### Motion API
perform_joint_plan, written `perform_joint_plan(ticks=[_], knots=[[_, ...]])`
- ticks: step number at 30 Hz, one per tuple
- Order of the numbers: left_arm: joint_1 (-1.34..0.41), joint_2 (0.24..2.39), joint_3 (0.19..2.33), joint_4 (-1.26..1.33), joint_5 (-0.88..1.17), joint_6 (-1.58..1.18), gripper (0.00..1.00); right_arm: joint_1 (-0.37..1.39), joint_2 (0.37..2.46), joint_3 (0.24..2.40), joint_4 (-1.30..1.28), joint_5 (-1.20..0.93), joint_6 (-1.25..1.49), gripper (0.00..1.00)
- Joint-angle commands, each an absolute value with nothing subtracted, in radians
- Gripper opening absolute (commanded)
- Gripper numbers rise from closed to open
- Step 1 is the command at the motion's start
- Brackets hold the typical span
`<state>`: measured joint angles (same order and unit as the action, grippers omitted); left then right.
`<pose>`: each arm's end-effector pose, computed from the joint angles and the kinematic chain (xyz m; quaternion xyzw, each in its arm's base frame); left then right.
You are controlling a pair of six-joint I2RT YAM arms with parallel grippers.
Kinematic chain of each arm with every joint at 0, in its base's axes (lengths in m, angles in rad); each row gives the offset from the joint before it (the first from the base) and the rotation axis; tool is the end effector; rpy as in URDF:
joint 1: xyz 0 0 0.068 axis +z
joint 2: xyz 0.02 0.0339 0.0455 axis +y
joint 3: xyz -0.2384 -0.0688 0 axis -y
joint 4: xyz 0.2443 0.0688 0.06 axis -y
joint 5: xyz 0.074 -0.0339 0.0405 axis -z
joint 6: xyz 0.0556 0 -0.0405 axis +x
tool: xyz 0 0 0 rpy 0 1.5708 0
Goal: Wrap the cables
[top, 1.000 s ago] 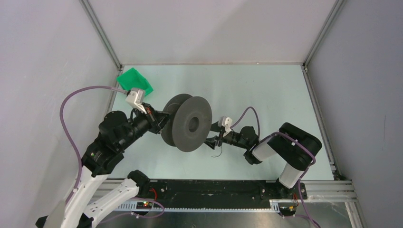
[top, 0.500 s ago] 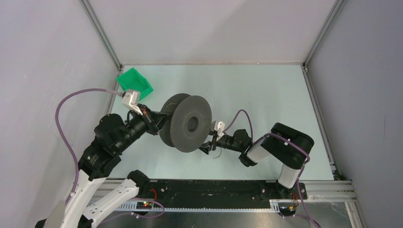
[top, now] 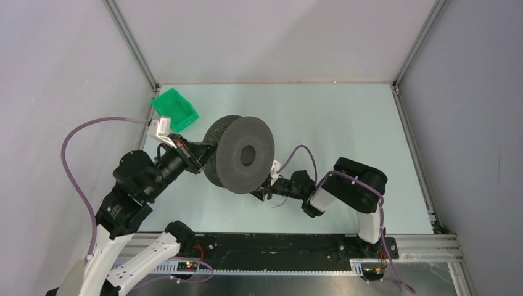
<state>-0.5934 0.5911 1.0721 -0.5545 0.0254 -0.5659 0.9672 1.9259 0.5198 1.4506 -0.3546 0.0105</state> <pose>0.1154 -0.0795 0.4031 0.0187 0.7324 -0.3806 0.5643 0.1704 0.2811 0.1115 -0.4263 0.5453 0.4417 0.5708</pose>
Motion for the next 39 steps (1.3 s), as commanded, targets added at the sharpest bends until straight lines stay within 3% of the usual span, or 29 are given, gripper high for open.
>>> perform_joint_plan(ticks=[1, 3, 5, 14, 24, 28, 39], knots=[[-0.59, 0.557, 1.11, -0.426, -0.061, -0.612, 0.0, 0.978, 1.939, 0.534, 1.514, -0.325, 0.029, 0.31], [-0.59, 0.55, 1.103, -0.421, -0.125, -0.615, 0.0, 0.985, 1.926, 0.513, 1.513, -0.294, 0.04, 0.12], [-0.59, 0.551, 1.099, -0.417, -0.2, -0.622, 0.0, 1.002, 1.888, 0.481, 1.513, -0.251, 0.048, 0.01], [-0.59, 0.662, 1.11, -0.391, -0.426, -0.521, 0.0, 1.214, 1.686, 0.336, 1.489, -0.014, -0.067, 0.0], [-0.579, 0.765, 1.076, -0.387, -0.572, -0.349, 0.0, 1.366, 1.383, 0.396, 1.003, 0.207, -0.139, 0.0], [-0.5, 0.8, 1.055, -0.386, -0.473, -0.4, 0.0, 1.425, 1.363, 0.446, 0.852, 0.221, -0.14, 0.0], [-0.281, 0.831, 1.004, -0.363, -0.148, -0.577, 0.0, 1.49, 1.463, 0.562, 0.778, 0.303, -0.148, 0.0]])
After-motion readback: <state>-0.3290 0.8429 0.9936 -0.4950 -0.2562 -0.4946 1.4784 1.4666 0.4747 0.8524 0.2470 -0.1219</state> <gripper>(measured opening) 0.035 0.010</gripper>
